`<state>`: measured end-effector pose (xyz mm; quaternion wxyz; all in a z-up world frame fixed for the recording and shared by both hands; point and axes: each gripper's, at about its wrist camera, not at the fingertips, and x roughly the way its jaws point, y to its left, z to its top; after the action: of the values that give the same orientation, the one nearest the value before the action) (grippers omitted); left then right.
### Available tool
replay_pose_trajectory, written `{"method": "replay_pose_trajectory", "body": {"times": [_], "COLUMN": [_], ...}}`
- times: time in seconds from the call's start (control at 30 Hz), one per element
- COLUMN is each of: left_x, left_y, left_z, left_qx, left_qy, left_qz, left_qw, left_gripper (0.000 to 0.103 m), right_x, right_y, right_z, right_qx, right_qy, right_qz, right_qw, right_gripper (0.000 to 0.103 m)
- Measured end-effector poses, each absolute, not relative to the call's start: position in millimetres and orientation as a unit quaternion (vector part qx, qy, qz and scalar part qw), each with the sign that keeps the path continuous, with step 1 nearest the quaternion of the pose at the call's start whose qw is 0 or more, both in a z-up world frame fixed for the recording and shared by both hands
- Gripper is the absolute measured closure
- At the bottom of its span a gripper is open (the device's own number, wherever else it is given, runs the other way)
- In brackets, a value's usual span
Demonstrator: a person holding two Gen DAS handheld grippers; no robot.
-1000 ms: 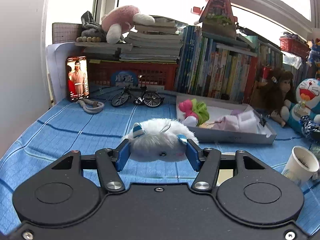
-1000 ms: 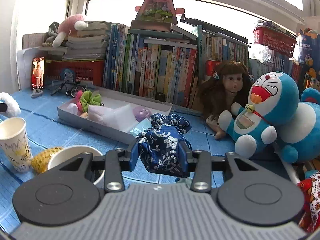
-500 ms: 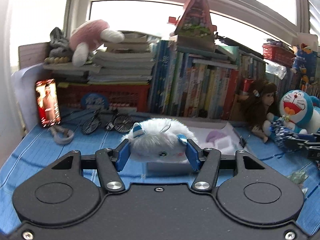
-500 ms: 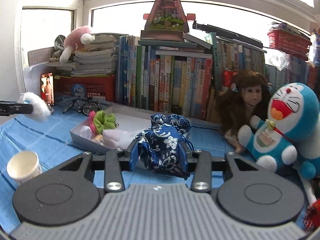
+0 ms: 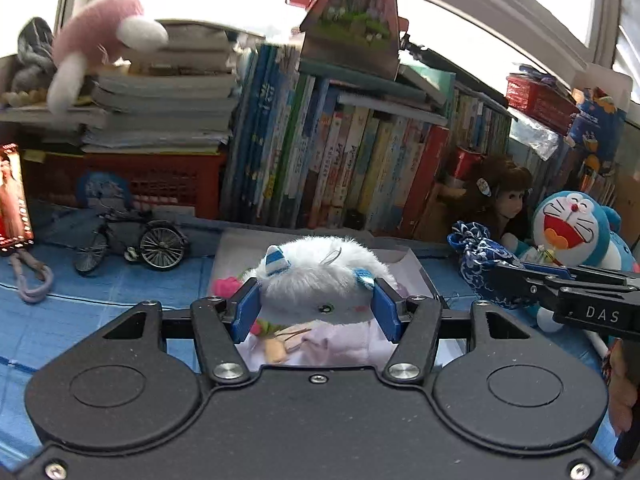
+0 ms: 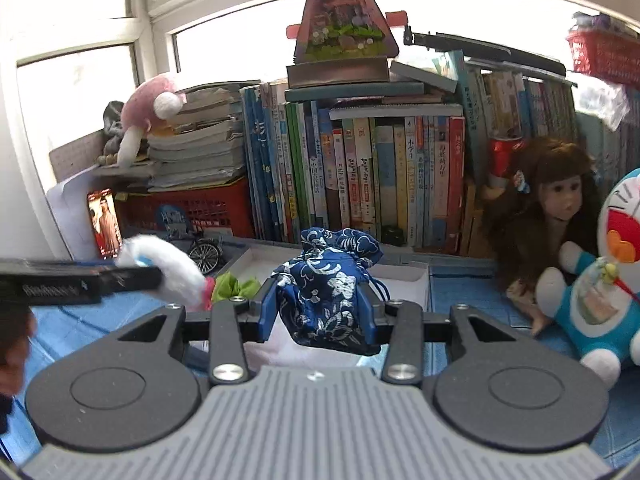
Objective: Organize soft objects
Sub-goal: 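Carry white plush with left tool while right tool carries blue pouch to tray, then open left tool over tray while right tool releases blue pouch in it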
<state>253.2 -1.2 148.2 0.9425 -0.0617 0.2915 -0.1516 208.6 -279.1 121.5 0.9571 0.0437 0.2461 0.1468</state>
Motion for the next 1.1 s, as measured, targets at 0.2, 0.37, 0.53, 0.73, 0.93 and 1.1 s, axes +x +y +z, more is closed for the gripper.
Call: {"method": "replay_pose_trajectory", "body": {"times": [0.2,0.37,0.53,0.73,0.93,1.1], "left_x": [301.7,334.6,360.8,385.6,398.8,403.6], "left_y": [-18.9,-34.1,-45.4,-60.7,-65.8,-71.0], "left_z": [135.7,122.8,109.0,91.1,80.0,74.8], "left_qx": [-0.061,-0.049,-0.039,-0.004,0.008,0.017], "left_qy": [0.326,0.352,0.374,0.395,0.403,0.403], "left_qz": [-0.145,-0.140,-0.143,-0.145,-0.148,-0.157], "left_qw": [0.932,0.924,0.916,0.907,0.903,0.901], "left_gripper": [0.046,0.046,0.046,0.046,0.046,0.046], "right_x": [250.0,285.0,316.5,349.8,369.2,377.8], "right_y": [-285.3,-288.6,-286.8,-287.3,-290.7,-293.5], "right_z": [115.0,101.4,87.1,66.0,46.7,34.5], "right_qx": [0.075,0.100,0.099,0.106,0.111,0.113], "right_qy": [0.276,0.302,0.320,0.342,0.359,0.370], "right_qz": [0.128,0.114,0.104,0.095,0.085,0.081], "right_qw": [0.950,0.941,0.937,0.929,0.923,0.918], "right_gripper": [0.057,0.057,0.057,0.057,0.056,0.056]}}
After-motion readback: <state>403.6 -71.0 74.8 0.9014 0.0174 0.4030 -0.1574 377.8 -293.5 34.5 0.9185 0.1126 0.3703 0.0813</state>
